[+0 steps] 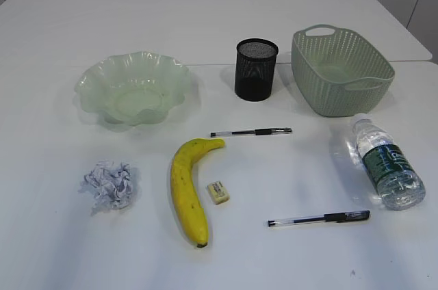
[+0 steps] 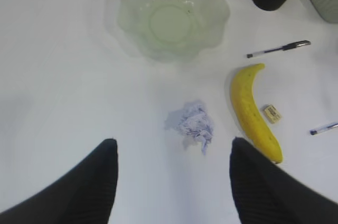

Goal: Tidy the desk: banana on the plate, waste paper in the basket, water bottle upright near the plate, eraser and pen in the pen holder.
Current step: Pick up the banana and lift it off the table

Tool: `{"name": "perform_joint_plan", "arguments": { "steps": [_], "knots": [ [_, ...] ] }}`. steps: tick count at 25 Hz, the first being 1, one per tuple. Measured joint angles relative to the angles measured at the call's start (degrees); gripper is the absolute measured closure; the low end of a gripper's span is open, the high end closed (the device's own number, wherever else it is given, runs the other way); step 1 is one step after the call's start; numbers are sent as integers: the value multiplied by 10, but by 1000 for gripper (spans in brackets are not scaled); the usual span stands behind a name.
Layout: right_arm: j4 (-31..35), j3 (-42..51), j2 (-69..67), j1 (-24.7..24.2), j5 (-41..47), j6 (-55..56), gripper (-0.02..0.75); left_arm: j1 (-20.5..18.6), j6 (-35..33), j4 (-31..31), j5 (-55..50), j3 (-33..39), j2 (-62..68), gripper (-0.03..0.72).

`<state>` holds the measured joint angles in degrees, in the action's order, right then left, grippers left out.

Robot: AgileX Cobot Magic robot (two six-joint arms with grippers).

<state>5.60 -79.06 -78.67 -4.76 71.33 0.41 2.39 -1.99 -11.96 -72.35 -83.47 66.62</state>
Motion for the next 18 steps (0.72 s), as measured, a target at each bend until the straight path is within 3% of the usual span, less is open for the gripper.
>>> {"name": "perform_joint_plan", "arguments": {
  "steps": [6,12,18],
  "knots": [
    [10,0,-1,0,0,-4,400,21,-29,-30,0,-1,43,221],
    [13,0,-1,0,1,-4,400,98,-36,-29,1,-1,100,221],
    [19,0,-1,0,1,-4,400,180,-36,7,19,-19,159,165]
  ]
}}
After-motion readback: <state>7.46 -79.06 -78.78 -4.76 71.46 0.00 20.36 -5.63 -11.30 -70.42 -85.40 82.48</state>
